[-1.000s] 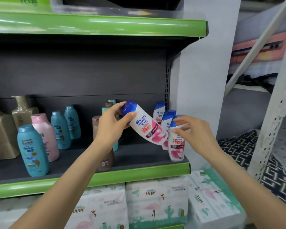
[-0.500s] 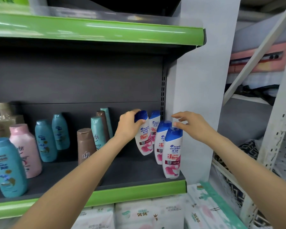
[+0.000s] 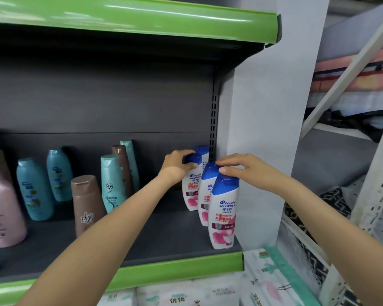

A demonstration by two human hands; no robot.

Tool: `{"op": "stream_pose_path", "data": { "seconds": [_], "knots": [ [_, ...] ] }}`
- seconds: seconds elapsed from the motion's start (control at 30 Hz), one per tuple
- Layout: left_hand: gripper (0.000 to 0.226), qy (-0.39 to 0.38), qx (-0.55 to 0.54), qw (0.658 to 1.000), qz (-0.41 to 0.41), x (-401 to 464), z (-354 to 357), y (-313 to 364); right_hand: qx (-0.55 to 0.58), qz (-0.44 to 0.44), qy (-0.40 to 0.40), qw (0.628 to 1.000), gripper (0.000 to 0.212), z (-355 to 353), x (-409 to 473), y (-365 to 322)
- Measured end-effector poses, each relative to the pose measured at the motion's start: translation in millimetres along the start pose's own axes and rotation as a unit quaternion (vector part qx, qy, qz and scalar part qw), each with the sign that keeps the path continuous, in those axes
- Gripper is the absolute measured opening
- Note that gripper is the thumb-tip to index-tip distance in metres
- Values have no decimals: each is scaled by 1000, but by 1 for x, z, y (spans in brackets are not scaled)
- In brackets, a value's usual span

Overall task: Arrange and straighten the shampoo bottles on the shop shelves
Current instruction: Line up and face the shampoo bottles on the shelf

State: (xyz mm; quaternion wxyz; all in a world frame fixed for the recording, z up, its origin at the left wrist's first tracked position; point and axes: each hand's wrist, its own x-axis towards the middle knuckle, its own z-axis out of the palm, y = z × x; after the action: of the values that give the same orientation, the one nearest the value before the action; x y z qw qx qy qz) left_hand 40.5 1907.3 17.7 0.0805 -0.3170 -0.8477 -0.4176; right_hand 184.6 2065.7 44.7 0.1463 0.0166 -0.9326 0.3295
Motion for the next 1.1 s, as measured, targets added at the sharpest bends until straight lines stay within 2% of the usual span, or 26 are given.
{"op": "stream_pose_path", "data": {
  "seconds": [0.17,0.37,0.67,0.83,0.97,1.03,1.1],
  "knots": [
    [44,-18,-16,1000,12,9,6,1,16,-9,-1,1000,38,1,0,5],
    [50,-87,-15,996,4,11,-1,-7,20,-14,-8,1000,36,0,3,7],
    [50,-43,-73,996,23,10,18,-9,1,-30,13,999,31,0,7,11],
    [50,-60,-63,995,51,22,26,-14,-6,-16,7,1000,31,-4,10,15],
    [44,-95,-74,991,57,32,20,-19,-13,-9,51,999,28,-9,19,17],
    [34,-72,-89,992,54,37,19,-19,-24,-4,70,997,28,-7,27,17],
    [27,-13,-95,994,51,45,19,-19,-43,2,68,997,30,-2,38,19]
  ]
}}
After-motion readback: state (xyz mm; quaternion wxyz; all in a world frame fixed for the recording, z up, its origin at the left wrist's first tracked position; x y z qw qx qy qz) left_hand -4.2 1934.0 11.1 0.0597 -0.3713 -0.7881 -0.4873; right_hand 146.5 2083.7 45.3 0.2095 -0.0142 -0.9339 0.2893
